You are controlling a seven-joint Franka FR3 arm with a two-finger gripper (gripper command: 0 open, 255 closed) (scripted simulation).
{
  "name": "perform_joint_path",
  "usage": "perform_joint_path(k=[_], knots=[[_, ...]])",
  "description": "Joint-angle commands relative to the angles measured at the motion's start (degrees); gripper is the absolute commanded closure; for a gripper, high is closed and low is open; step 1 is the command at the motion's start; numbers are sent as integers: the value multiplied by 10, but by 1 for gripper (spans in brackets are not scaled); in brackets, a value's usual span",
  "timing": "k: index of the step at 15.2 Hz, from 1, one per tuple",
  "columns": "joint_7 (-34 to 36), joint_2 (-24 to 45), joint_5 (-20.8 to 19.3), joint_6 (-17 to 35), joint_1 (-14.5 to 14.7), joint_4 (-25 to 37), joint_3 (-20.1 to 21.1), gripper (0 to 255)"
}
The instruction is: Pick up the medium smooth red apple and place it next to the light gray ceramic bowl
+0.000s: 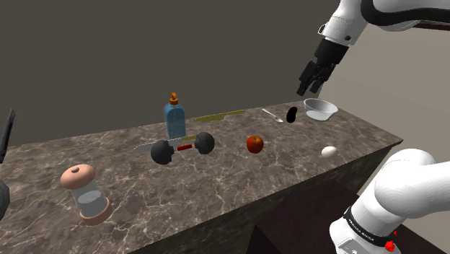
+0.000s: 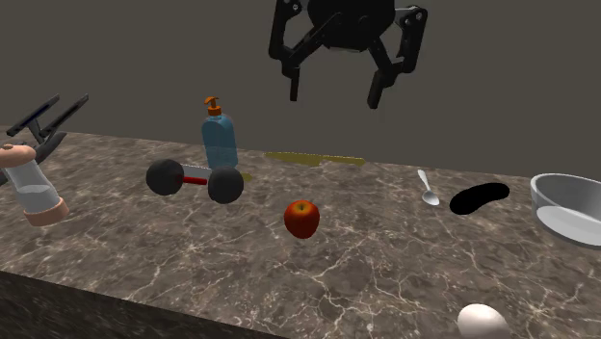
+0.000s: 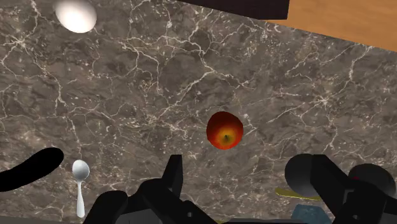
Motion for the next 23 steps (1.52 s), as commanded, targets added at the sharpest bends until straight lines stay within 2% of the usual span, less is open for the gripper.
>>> perform_joint_path(k=[1, 8, 15, 19, 23], knots=[[0, 0, 0, 0, 0, 0, 0, 0], [26, 38, -21, 167, 0, -100, 65, 0], [77, 133, -66, 343, -19, -158, 135, 0], [129, 212, -121, 441, -53, -167, 186, 0], [209, 298, -215, 520, -111, -158, 245, 0]])
